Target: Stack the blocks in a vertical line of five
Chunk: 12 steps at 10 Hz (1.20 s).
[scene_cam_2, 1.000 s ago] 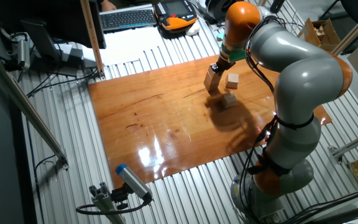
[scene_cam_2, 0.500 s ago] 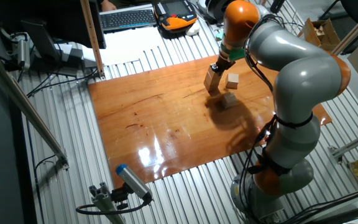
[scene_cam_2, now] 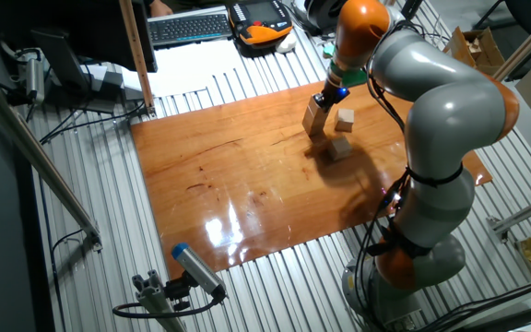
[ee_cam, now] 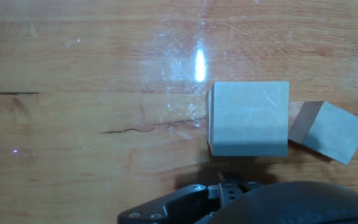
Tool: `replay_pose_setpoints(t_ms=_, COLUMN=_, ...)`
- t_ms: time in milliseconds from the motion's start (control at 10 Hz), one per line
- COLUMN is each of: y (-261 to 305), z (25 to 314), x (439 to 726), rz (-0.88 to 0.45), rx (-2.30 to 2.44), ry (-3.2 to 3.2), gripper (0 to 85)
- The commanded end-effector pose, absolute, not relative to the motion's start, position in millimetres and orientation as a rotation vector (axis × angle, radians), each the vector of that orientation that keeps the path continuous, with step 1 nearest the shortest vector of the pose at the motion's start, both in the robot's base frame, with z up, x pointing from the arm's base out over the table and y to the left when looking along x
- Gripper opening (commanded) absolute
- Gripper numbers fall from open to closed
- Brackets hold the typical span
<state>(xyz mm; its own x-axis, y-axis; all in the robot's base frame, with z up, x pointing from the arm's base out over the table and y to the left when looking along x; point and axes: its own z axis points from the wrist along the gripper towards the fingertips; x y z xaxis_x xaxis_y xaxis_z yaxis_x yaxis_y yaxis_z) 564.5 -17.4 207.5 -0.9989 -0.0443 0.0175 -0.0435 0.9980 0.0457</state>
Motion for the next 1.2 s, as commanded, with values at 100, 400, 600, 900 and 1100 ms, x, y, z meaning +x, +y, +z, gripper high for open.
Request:
replay_pose_setpoints(t_ms=100, y=-17.5, z=207.7, x=564.5, rz=-0.061, rx=0.079, ry=-3.117, gripper=0.0)
replay_pose_setpoints(t_ms=400, y=-17.5, z=207.7, x=564.5, rz=-0.075, rx=0.076, ry=-3.112, gripper=0.0)
replay_pose_setpoints(t_ms=600, y=-17.5, z=207.7, x=564.5, rz=-0.087, rx=0.064, ry=-3.112, gripper=0.0)
replay_pose_setpoints(t_ms=900, y=-17.5, z=207.7, x=564.5, rz=-0.089, rx=0.054, ry=-3.103, gripper=0.0)
replay_pose_setpoints(t_ms=1100, y=-17.5, z=207.7, x=564.5, rz=-0.103, rx=0.046, ry=-3.087, gripper=0.0)
